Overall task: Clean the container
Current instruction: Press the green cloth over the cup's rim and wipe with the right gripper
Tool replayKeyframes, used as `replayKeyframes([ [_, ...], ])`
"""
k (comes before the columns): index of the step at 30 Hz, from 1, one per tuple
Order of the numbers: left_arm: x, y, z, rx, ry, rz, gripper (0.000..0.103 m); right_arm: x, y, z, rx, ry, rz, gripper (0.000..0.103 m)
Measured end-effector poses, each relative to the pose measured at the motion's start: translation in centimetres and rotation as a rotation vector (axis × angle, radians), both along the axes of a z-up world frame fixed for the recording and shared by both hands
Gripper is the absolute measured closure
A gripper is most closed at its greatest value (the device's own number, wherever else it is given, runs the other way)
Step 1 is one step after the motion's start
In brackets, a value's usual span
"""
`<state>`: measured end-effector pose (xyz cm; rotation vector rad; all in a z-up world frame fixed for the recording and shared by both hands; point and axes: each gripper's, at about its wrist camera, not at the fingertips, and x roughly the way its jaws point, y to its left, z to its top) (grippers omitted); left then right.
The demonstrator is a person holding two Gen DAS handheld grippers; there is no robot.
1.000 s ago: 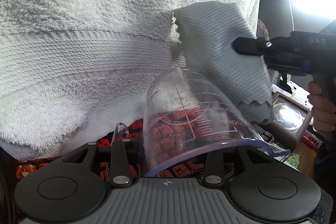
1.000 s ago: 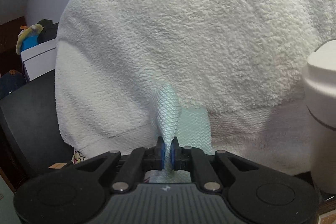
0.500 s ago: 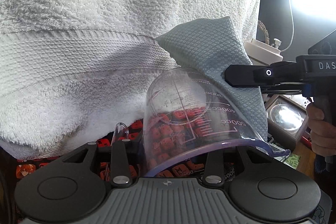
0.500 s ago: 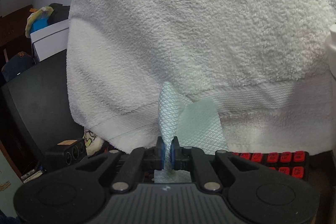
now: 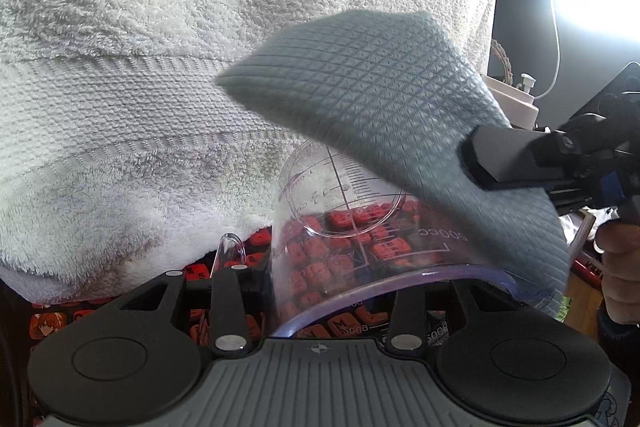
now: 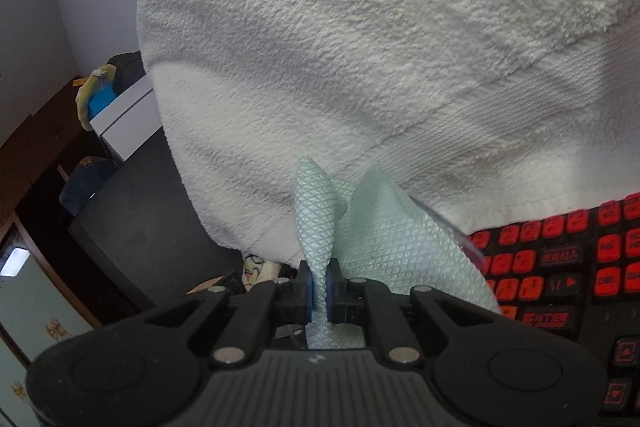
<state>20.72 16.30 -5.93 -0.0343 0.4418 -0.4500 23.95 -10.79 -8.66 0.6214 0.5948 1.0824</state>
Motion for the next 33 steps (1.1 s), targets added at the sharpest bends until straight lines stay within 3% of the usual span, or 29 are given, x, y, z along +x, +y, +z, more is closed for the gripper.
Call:
replayKeyframes([
  [5, 0.0, -0.1, 0.0, 0.009, -0.002, 0.001, 0.065, -0.1, 0.9, -0.1, 0.05, 0.037, 0.069, 0.097],
  [16, 0.1, -0.2, 0.0, 0.006, -0.001, 0.0, 0.064, 1.0, -1.7, -0.3, 0.01, 0.027, -0.12, 0.097],
  [33, 0.3, -0.3, 0.1, 0.009, -0.001, -0.001, 0.064, -0.3, 1.0, 0.2, 0.015, 0.002, 0.06, 0.097],
])
